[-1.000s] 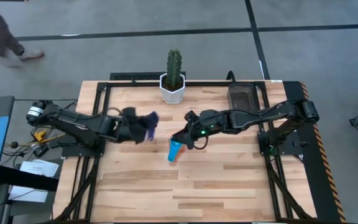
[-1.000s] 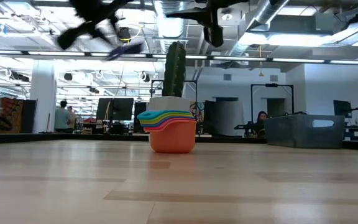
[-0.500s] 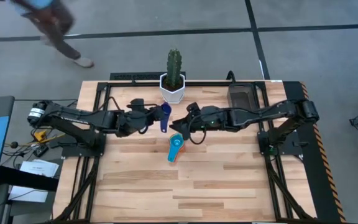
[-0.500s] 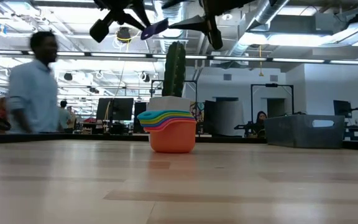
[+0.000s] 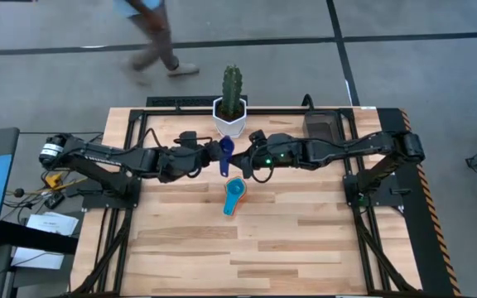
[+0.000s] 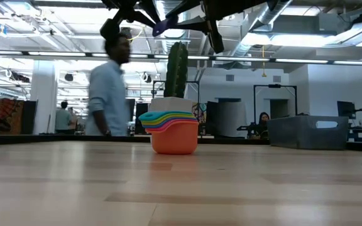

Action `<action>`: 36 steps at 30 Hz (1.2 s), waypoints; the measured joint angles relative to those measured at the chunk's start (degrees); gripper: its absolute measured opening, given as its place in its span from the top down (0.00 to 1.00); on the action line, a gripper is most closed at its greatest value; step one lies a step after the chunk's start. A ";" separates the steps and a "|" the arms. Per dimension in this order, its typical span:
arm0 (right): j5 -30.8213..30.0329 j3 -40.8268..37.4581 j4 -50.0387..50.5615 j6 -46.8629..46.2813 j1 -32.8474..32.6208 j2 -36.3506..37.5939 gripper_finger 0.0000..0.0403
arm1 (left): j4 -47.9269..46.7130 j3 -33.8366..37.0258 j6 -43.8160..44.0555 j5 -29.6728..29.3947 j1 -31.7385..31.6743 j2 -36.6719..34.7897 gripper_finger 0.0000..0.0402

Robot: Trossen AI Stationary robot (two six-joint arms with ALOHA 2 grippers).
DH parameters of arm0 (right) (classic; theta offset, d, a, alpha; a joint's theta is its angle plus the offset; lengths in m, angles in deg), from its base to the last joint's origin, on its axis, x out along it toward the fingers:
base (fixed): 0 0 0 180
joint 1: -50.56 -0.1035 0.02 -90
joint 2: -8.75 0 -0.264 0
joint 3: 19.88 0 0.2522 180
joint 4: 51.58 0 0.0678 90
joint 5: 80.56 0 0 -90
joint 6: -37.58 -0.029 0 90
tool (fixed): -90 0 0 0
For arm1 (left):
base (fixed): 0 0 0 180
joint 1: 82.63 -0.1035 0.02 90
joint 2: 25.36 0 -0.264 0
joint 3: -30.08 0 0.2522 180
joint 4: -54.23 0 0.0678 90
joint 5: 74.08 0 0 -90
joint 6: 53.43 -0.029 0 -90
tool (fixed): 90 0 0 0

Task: Nest measuring cups in basket
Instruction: Stack the violet measuring cup on top of the light blue measuring cup

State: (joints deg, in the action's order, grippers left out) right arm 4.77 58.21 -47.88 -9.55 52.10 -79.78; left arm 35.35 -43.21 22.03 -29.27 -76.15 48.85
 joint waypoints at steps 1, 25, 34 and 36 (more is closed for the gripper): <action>0.32 0.00 0.04 -0.03 0.00 0.00 0.73 | -0.04 0.00 0.01 0.08 0.00 0.00 0.99; 0.42 0.00 -4.35 -3.84 0.38 -2.84 0.92 | 1.20 0.07 -2.72 2.52 -1.77 -0.04 0.99; -0.31 -0.07 -5.55 -6.68 -0.27 -2.84 0.98 | 0.50 0.04 -10.86 7.72 -3.27 -0.66 0.93; -0.91 -0.07 -5.86 -7.11 -0.92 -2.82 0.98 | -0.39 0.04 -13.07 11.20 -4.29 -1.46 0.88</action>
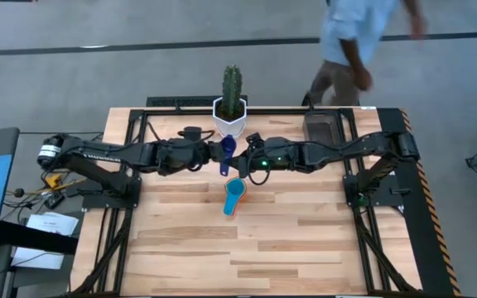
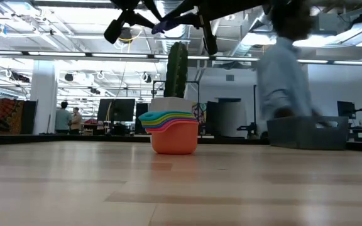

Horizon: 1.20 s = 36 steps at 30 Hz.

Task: Nest measuring cups in basket
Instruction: Stack the violet measuring cup on top of the light blue measuring cup

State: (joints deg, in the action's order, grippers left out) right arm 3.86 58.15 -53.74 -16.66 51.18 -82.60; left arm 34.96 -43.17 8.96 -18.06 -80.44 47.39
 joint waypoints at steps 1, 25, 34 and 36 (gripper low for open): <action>-0.39 0.00 -0.06 -0.30 -0.38 0.00 0.98 | -0.63 0.00 -0.96 1.21 -0.44 -0.50 0.86; -4.38 -18.18 -31.32 -16.94 -9.41 -2.98 0.98 | -3.84 -0.05 -45.00 15.47 -3.47 -15.29 0.70; -6.52 -18.12 -52.70 -23.72 -14.09 -18.94 0.99 | -7.72 -0.07 -45.37 18.86 -3.58 -11.38 0.70; -6.52 -18.12 -58.13 -25.21 -14.14 -22.94 0.99 | -7.74 -0.07 -45.43 19.26 -3.58 -10.84 0.70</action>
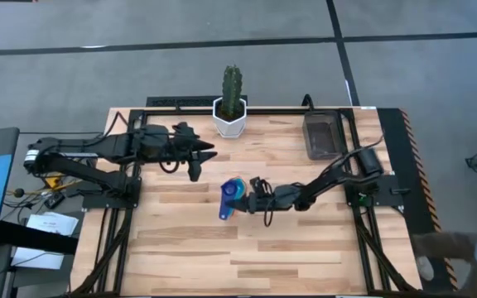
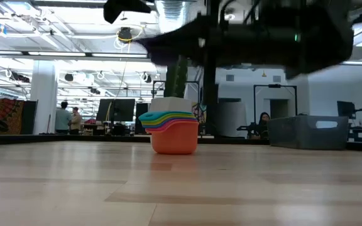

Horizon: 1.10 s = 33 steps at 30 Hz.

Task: Nest measuring cups in basket
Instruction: Stack the violet measuring cup on top of the light blue measuring cup

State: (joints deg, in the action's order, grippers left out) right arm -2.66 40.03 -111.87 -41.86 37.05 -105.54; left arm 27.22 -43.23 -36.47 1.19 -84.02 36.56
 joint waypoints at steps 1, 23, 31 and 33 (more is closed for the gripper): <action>-0.04 -0.02 -2.53 -0.55 0.00 -1.60 0.99 | -0.07 0.00 -0.24 0.45 0.00 0.10 0.70; -1.73 -1.91 0.01 -6.11 1.28 -6.70 0.99 | -2.90 0.02 -1.81 1.87 -2.72 0.08 0.70; -1.55 -4.33 -1.62 -7.29 1.90 -6.31 0.99 | -2.88 0.02 -2.28 2.52 -3.28 0.08 0.70; -1.38 -4.33 -1.71 -7.38 2.19 -6.31 0.99 | -2.87 0.02 -2.61 2.48 -3.28 0.08 0.70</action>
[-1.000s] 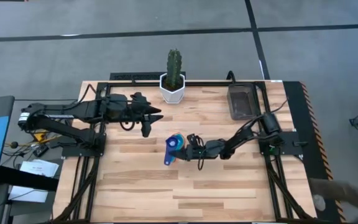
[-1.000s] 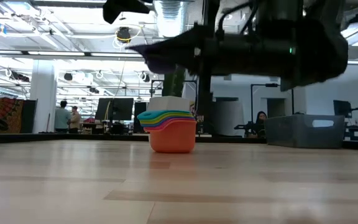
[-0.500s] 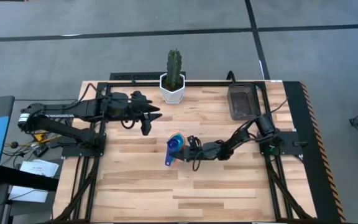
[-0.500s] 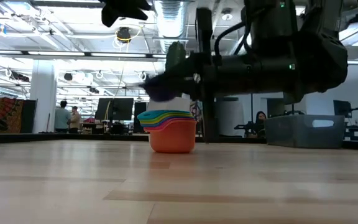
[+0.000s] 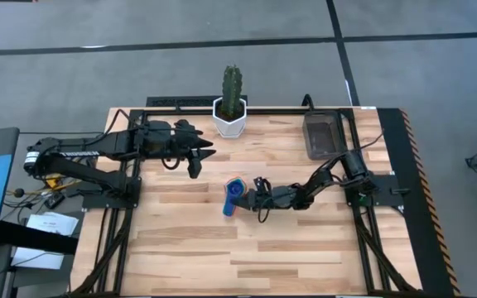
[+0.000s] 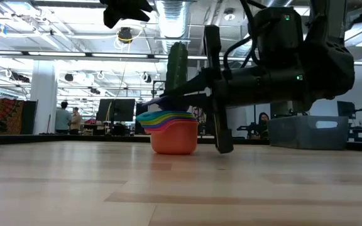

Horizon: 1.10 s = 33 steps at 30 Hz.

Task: Nest measuring cups in basket
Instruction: Stack the violet measuring cup on top of the light blue measuring cup

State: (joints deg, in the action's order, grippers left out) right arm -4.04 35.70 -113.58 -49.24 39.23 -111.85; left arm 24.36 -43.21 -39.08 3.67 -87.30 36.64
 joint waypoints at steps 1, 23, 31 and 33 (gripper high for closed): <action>0.00 0.00 0.11 -0.17 0.12 0.00 0.99 | 0.01 0.00 -0.05 0.00 0.00 0.00 0.70; 1.34 0.02 -0.09 -0.99 -0.27 0.00 0.79 | 0.08 0.04 2.69 -0.13 0.00 0.00 0.70; 0.00 0.04 0.28 -1.81 -0.28 0.00 0.64 | 0.07 0.04 3.92 -0.13 0.00 0.00 0.70; -0.03 0.05 0.25 -2.27 -0.43 0.00 0.60 | 0.05 0.04 4.28 -0.13 0.00 0.00 0.70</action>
State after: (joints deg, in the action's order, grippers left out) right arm -4.07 35.75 -113.32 -51.52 38.81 -111.85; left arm 24.41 -43.17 -34.80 3.54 -87.30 36.64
